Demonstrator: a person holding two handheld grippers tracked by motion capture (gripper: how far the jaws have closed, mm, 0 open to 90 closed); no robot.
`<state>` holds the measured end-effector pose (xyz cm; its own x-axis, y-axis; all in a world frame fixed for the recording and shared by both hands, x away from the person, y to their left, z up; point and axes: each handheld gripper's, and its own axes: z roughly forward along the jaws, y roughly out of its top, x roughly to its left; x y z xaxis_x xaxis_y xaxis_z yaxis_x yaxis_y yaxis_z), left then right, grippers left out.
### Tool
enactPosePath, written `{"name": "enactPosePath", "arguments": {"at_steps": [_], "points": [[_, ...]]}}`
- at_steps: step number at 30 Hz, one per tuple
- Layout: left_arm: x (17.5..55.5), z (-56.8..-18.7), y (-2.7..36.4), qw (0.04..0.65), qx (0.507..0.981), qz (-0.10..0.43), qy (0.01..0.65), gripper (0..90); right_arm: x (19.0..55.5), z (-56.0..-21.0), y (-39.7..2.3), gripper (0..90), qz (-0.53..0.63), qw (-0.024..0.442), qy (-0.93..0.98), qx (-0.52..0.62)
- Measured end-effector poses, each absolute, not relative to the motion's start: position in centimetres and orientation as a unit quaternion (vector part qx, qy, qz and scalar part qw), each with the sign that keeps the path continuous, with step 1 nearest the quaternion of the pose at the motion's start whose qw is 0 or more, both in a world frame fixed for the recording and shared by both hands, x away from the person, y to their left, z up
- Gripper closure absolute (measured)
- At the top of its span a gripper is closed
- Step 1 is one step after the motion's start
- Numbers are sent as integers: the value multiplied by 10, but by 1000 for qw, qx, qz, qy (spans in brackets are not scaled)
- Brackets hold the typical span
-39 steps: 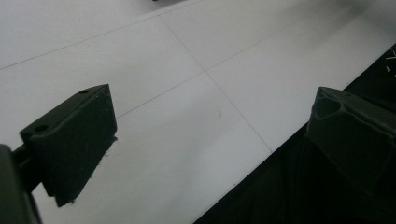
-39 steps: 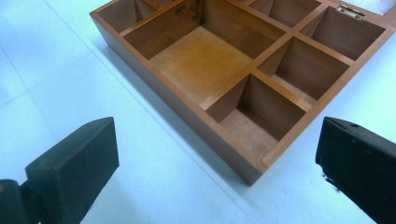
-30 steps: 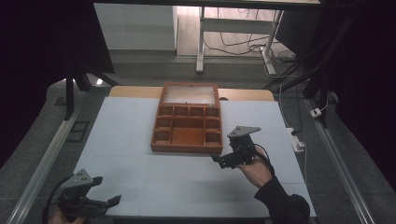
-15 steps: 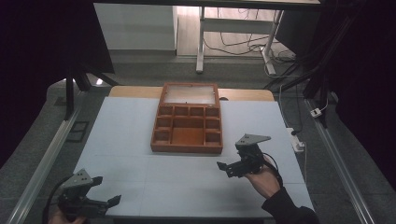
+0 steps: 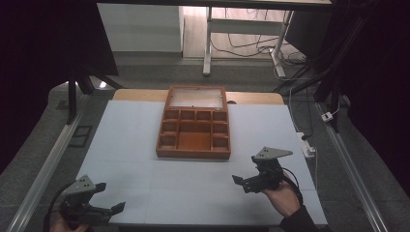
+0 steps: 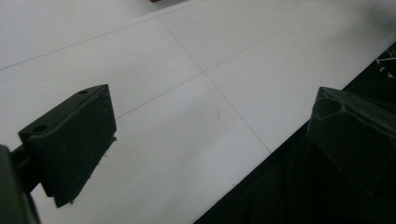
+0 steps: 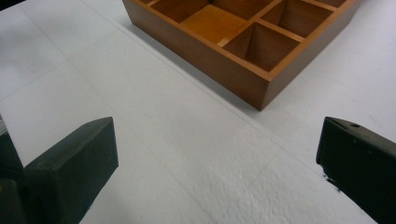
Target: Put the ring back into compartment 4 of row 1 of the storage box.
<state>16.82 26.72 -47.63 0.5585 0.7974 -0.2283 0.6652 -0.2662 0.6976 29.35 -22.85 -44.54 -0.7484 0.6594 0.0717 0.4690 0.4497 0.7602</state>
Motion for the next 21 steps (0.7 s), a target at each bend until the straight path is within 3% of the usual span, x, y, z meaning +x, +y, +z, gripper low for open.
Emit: {"name": "enactPosePath", "arguments": {"at_steps": [21], "points": [[168,-476,269,396,788,82,465,6,259,-444,-277,0,404,152,816,384]]}}
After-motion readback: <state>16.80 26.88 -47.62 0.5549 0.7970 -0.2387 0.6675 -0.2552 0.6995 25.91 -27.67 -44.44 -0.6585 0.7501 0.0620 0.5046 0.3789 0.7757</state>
